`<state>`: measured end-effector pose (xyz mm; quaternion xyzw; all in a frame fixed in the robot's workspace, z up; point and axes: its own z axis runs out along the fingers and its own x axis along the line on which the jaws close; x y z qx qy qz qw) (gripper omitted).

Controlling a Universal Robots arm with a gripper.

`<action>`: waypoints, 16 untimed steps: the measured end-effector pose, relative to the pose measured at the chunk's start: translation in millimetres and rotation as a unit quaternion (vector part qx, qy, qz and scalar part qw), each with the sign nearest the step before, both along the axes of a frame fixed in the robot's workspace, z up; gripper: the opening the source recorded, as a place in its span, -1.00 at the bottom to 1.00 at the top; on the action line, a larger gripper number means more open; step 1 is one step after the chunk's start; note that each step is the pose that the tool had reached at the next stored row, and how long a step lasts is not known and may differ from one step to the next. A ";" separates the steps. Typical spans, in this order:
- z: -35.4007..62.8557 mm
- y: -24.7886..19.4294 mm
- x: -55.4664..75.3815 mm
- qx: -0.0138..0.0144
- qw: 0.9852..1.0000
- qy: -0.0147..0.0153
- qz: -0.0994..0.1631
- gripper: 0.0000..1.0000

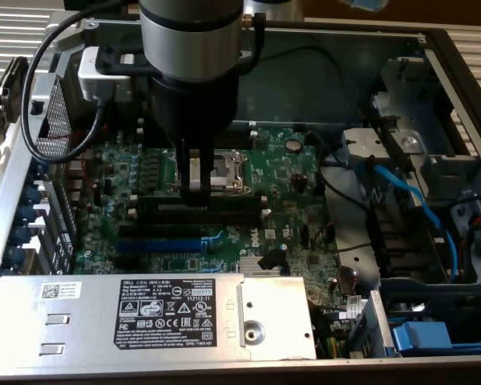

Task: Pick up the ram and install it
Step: 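Insert the ram into the slot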

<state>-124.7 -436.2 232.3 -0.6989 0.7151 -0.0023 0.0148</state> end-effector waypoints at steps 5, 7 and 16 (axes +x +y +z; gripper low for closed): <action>-0.1 0.1 -0.4 0.000 1.000 -0.001 0.000 -0.76; 0.0 0.0 -0.6 0.000 1.000 -0.001 0.000 -0.76; -0.4 0.0 -1.0 -0.001 1.000 -0.002 0.000 -0.76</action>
